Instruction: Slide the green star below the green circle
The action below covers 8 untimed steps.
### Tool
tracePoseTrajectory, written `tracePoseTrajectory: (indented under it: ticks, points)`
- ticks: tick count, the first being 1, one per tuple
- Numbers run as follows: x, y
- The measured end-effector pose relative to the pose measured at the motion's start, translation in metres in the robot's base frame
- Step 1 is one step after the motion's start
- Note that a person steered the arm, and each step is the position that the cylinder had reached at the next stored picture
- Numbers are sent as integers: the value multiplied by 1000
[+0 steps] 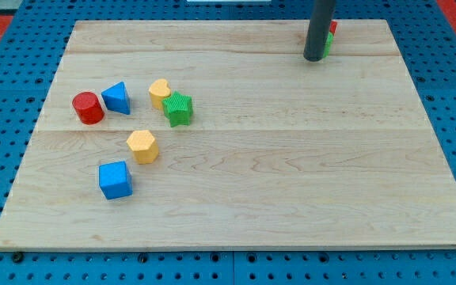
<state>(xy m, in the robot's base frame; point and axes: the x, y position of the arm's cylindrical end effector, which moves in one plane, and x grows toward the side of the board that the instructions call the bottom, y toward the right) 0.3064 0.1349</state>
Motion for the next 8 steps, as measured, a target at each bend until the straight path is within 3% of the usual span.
tracePoseTrajectory:
  ticks: [1, 2, 3, 4, 8]
  points:
    - [95, -34]
    - [165, -119]
    - [178, -215]
    - [134, -233]
    - [120, -256]
